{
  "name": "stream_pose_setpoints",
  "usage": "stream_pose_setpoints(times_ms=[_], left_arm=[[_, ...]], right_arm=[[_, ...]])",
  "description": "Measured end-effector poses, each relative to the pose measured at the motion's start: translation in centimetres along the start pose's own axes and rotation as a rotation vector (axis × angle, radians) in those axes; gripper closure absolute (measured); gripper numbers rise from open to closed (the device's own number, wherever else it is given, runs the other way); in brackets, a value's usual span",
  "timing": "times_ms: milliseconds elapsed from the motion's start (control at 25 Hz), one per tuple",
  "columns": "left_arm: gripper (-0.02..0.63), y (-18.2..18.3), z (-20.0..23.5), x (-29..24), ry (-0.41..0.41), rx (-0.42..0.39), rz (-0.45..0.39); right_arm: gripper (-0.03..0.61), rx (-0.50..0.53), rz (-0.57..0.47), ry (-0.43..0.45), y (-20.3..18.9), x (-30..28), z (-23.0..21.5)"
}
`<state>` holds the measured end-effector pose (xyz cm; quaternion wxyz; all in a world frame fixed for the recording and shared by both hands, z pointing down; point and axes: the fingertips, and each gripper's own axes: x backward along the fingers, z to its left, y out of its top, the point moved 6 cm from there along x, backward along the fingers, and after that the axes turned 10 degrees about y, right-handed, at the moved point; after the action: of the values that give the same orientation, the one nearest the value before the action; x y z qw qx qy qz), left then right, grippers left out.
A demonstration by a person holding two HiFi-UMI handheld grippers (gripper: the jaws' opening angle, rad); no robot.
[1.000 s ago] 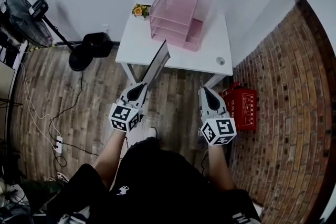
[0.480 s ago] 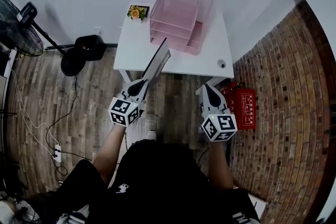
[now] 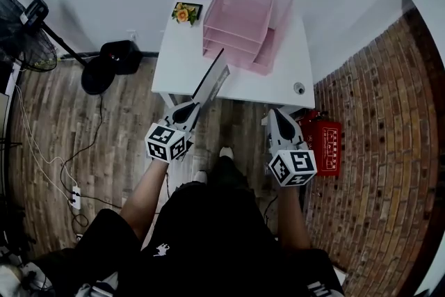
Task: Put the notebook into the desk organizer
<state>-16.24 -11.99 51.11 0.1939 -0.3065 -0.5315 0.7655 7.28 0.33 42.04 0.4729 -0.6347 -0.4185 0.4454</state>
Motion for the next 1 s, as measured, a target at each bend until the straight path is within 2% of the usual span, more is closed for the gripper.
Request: stream_pose_setpoints(times_ms=[160,400,640,840,1000], left_arm=[[0.606,0.1,-0.2,-1.7,-0.009,0.058,0.012],[0.606,0.5,0.0,-4.5,0.010,0.099,0.037],[0.606,0.3,0.6,-7.4,0.017,0.184,0.071],[0.606,0.1,0.9,-8.9,0.008,0.297,0.091],[0.606,0.7,1.2,-9.6,-0.014,0.395,0.068]], right_arm=[[0.577,-0.011,0.003,0.029,-0.1,-2.1,-1.9],[0.577,-0.012,0.008,0.094,0.9,-5.3,-4.8],[0.577,-0.017,0.017,0.135,1.4,-7.9,-7.7],[0.577,-0.024,0.018,0.159,1.6,-9.1,-9.7],[0.577,-0.032,0.019,0.175,1.5,-9.7,-10.7]])
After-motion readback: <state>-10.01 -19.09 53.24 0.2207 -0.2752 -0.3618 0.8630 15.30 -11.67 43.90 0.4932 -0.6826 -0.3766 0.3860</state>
